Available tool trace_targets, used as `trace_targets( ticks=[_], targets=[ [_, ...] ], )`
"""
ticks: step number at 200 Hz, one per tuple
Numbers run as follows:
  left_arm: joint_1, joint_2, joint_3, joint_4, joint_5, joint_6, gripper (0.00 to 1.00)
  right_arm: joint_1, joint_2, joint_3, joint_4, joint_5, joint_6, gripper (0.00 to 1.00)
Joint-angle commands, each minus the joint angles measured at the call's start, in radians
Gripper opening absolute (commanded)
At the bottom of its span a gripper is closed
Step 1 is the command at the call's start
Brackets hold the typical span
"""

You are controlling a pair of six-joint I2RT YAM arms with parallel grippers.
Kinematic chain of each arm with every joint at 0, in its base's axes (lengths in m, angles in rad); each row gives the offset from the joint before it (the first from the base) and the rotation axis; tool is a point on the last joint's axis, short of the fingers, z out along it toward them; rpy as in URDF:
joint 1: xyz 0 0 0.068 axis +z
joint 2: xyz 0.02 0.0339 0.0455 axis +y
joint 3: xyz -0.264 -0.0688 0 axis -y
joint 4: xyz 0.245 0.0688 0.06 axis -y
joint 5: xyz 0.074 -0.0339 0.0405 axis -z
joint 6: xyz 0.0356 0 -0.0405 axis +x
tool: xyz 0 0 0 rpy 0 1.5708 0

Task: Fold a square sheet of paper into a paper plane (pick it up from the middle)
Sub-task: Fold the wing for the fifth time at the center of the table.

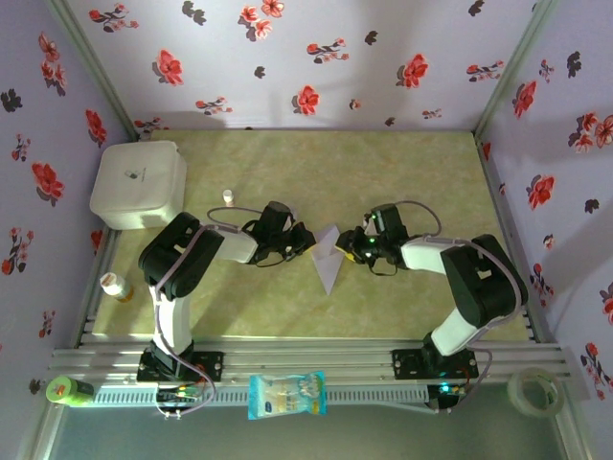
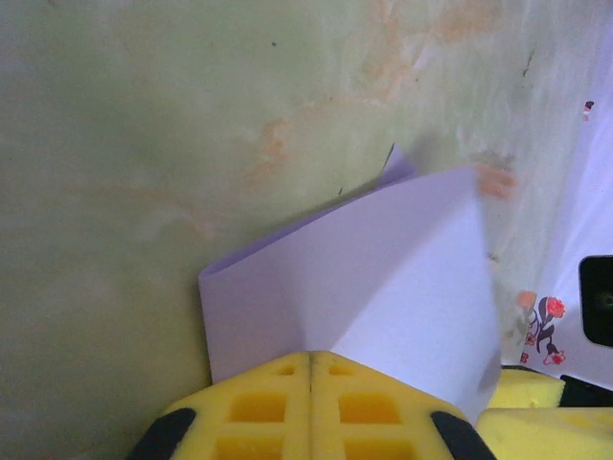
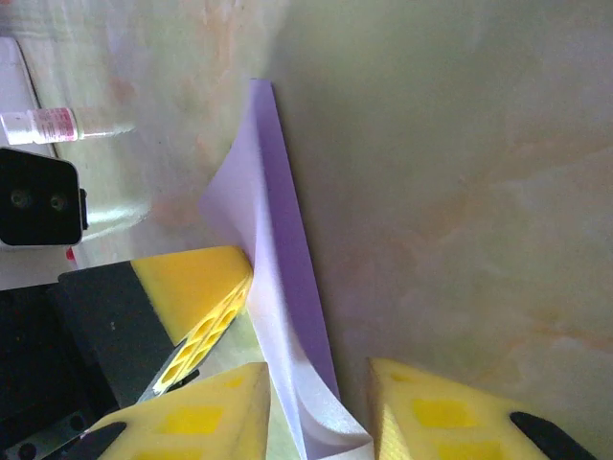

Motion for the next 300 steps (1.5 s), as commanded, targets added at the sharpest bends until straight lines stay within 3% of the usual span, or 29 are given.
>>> trace_targets(
  ticks=[1,53,167,242,300],
  targets=[
    [-0.002,0.015,-0.035,-0.105,0.026,0.021,0.01,-0.018,0.021,0.042,-0.038,-0.045,-0.093,0.31],
    [-0.003,0.016,-0.04,-0.102,0.026,0.017,0.01,-0.044,0.053,0.068,-0.031,-0.144,-0.149,0.31],
    [-0.003,0.003,-0.042,-0.103,0.026,0.019,0.01,-0.07,0.061,0.082,-0.079,-0.196,-0.214,0.34],
    [-0.009,-0.09,0.0,-0.175,0.047,0.055,0.04,-0.069,0.034,0.004,0.028,-0.193,-0.124,0.12],
    [-0.018,-0.154,0.025,-0.192,0.047,0.054,0.15,-0.046,0.007,-0.05,0.11,-0.125,-0.002,0.07]
  ],
)
